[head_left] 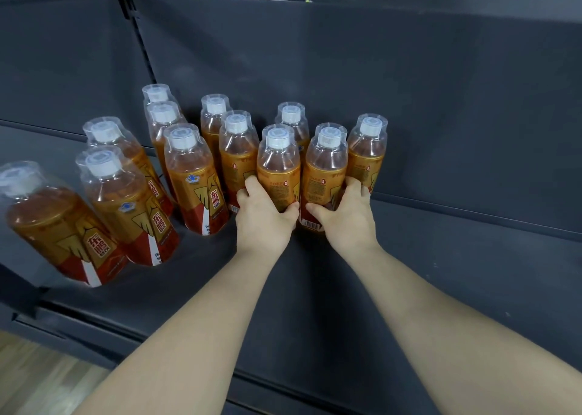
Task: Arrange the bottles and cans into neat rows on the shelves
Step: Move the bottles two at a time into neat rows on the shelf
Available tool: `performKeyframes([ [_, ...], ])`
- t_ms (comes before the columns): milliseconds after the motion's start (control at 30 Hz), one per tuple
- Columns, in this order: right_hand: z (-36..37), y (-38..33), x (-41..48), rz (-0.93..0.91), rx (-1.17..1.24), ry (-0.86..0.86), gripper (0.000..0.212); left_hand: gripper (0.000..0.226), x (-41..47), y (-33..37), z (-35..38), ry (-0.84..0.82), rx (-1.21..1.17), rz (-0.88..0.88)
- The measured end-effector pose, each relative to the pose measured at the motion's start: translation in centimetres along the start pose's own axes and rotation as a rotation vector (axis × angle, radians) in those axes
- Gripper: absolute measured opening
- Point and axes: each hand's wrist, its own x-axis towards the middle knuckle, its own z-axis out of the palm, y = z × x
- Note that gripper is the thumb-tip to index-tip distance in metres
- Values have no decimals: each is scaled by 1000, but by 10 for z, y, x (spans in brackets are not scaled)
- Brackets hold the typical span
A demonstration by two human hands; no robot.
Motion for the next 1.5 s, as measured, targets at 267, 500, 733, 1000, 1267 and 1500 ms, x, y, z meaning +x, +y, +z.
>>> performKeyframes([
  [267,-8,4,-9,-1,59,-19,71,75,-12,-6,-6,19,2,50],
  [500,-7,7,-9,-14,104,-113,80,89,-7,-14,-3,-56,-64,71],
  [733,-6,12,-6,-5,170,-190,72,82,-7,-15,2,-92,-148,64],
  [1000,-5,15,-3,-26,173,-212,71,80,-2,-20,3,-102,-182,60],
  [1267,-5,18,-1,-42,182,-217,72,80,-1,-21,6,-92,-206,51],
  [1500,-12,12,-14,-18,186,-145,71,79,-4,-18,-2,-99,-208,92],
])
